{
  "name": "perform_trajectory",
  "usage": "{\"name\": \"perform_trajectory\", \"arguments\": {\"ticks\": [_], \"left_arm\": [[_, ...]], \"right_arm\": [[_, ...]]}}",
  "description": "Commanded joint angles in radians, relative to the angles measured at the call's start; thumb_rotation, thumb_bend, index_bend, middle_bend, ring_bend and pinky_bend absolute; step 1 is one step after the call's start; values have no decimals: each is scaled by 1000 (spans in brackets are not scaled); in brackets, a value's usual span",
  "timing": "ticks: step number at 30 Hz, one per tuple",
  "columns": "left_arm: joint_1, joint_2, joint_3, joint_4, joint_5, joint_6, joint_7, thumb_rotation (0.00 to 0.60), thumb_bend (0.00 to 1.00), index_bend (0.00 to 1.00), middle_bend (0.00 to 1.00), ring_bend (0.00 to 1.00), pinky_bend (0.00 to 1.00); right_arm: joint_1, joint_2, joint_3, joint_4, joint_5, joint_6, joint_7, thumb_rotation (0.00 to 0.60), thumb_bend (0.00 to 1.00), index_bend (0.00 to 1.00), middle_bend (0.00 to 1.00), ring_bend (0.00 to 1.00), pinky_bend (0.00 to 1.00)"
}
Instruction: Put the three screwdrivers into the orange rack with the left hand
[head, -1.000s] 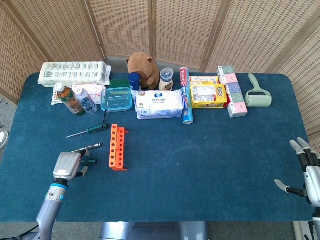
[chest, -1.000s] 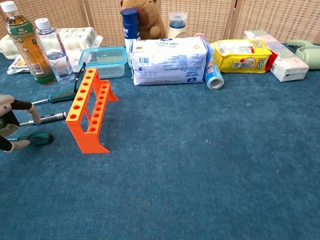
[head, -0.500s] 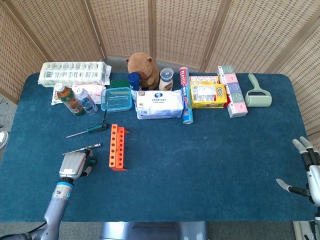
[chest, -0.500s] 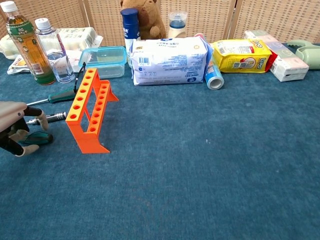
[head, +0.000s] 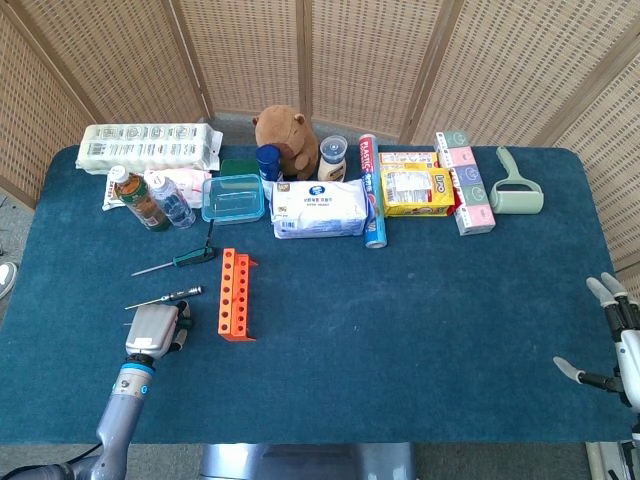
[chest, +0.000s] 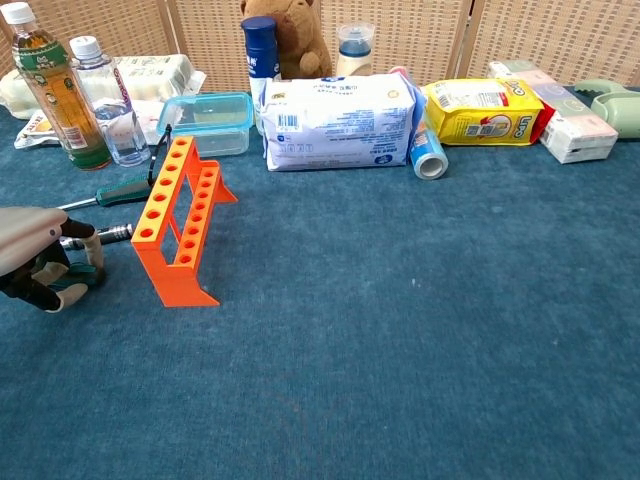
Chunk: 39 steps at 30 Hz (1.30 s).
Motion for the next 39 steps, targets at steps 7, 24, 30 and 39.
{"name": "perform_trajectory", "arguments": {"ticks": [7, 24, 30, 39], "left_arm": [[3, 8, 13, -24, 7, 21, -1, 600, 472, 450, 888, 795, 886], [89, 227, 76, -316, 223, 206, -108, 600, 472, 450, 888, 795, 886], [127, 309, 124, -365, 384, 259, -312, 600, 472, 450, 888, 795, 886], [177, 372, 202, -277, 684, 424, -820, 600, 472, 450, 888, 795, 886]], "right_arm": [[0, 3, -3, -1, -6, -1, 13, 600, 0, 0, 0, 0, 0], [3, -4, -13, -6, -17, -10, -9, 600, 0, 0, 0, 0, 0], [3, -8, -16, -8, -20, -12, -19, 600, 0, 0, 0, 0, 0], [7, -24, -27, -14, -33, -19, -71, 600, 0, 0, 0, 0, 0]]}}
